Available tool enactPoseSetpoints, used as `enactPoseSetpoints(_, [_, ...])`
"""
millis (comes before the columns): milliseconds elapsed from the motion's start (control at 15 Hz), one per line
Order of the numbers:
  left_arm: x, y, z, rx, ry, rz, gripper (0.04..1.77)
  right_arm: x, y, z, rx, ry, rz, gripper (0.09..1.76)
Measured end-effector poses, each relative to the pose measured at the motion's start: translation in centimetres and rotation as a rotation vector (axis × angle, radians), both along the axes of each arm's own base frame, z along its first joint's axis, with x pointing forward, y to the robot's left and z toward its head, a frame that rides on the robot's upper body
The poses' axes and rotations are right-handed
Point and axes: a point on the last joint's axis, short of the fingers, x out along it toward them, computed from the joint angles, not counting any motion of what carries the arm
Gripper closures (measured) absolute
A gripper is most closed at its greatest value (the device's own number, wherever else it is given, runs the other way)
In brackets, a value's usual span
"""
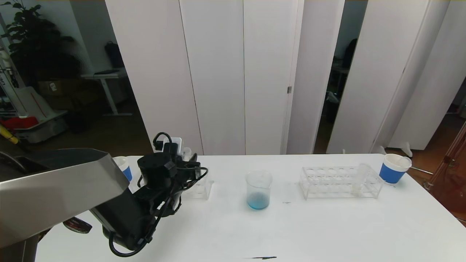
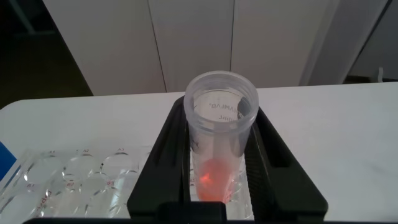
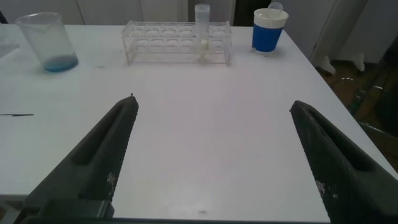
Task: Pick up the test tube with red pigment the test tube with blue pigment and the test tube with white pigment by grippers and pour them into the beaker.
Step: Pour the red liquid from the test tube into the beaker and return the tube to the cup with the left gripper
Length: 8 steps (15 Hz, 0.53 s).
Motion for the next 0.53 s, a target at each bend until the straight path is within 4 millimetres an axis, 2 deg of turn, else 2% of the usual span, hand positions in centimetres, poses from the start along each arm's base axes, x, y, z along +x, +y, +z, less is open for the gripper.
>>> enactPoseSetpoints(533, [-1.5, 0.6, 5.2, 0.019, -0.003, -0.008, 1.23, 0.0, 0.0, 0.0, 0.0, 0.0, 0.0, 0.1])
